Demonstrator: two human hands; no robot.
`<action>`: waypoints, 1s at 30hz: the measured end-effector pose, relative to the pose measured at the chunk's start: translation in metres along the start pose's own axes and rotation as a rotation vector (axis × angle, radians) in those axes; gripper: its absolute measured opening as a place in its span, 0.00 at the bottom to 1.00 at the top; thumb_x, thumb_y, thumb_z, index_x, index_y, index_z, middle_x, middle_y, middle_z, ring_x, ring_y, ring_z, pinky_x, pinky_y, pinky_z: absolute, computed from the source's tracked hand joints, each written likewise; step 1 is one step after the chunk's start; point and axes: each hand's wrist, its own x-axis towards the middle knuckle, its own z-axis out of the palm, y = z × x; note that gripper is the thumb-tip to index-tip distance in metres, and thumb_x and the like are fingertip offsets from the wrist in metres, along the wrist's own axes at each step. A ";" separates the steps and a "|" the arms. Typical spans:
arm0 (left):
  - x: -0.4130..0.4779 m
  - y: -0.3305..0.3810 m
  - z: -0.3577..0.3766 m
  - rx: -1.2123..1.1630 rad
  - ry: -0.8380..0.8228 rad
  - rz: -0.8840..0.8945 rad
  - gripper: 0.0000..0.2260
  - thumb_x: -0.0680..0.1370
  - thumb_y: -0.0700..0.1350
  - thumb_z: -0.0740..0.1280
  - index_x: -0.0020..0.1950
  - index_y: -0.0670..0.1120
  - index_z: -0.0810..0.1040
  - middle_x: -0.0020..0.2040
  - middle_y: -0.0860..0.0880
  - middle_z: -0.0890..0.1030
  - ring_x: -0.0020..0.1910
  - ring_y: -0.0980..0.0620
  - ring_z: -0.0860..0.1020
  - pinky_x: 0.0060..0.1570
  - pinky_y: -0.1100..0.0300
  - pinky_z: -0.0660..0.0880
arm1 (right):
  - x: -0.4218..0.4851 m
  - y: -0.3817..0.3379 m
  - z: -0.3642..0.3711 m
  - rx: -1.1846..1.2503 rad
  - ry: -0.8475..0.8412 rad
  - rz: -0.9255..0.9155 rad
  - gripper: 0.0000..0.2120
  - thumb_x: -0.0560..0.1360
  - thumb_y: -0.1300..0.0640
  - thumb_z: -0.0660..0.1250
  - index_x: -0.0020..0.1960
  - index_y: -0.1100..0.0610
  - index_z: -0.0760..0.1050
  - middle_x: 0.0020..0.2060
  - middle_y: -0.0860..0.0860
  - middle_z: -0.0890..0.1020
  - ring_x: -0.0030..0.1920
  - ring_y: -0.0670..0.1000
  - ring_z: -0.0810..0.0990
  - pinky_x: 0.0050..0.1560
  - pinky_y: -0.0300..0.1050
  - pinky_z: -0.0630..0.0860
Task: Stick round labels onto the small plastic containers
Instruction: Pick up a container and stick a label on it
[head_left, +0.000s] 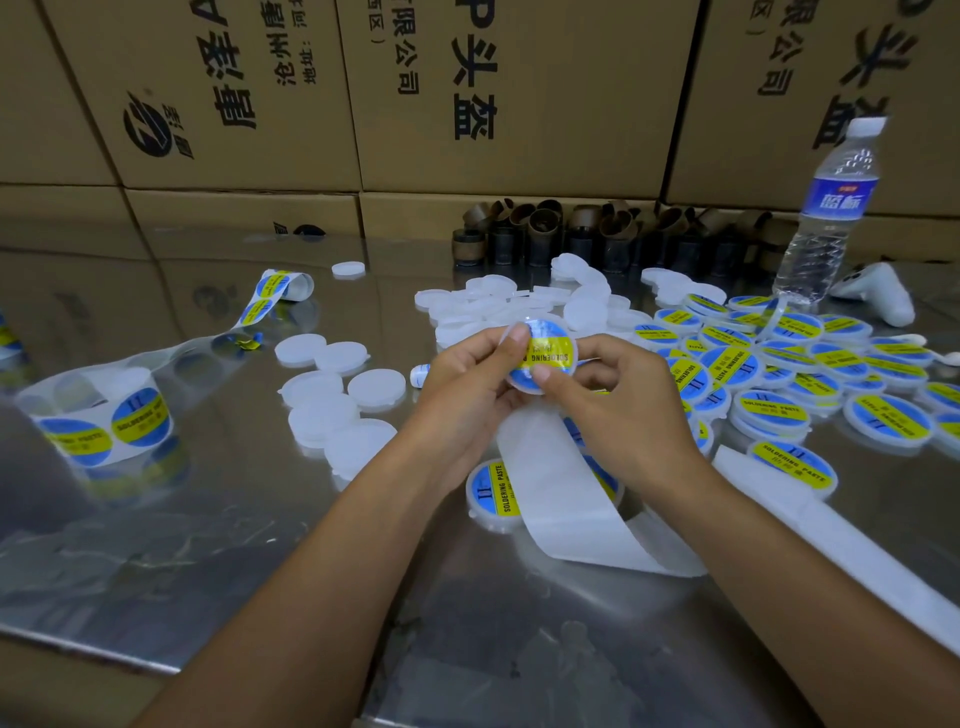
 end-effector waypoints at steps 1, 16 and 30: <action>0.000 0.000 0.001 0.004 -0.010 -0.004 0.10 0.80 0.44 0.61 0.51 0.40 0.79 0.43 0.44 0.84 0.42 0.51 0.83 0.43 0.62 0.79 | 0.000 0.001 0.000 0.006 0.011 0.001 0.04 0.71 0.53 0.72 0.42 0.49 0.77 0.27 0.50 0.81 0.29 0.45 0.76 0.37 0.43 0.73; -0.003 -0.001 0.002 0.140 0.006 0.026 0.12 0.74 0.34 0.69 0.56 0.42 0.78 0.49 0.43 0.84 0.43 0.50 0.82 0.43 0.59 0.80 | 0.001 0.002 0.000 0.045 0.093 0.021 0.02 0.77 0.56 0.64 0.47 0.51 0.75 0.28 0.42 0.82 0.35 0.42 0.83 0.42 0.44 0.78; 0.002 -0.001 -0.002 0.168 0.053 -0.002 0.09 0.80 0.44 0.62 0.56 0.44 0.79 0.48 0.45 0.84 0.45 0.52 0.82 0.45 0.62 0.79 | 0.004 0.003 -0.005 0.051 0.074 0.013 0.07 0.77 0.56 0.65 0.42 0.46 0.73 0.30 0.48 0.83 0.34 0.45 0.81 0.40 0.42 0.77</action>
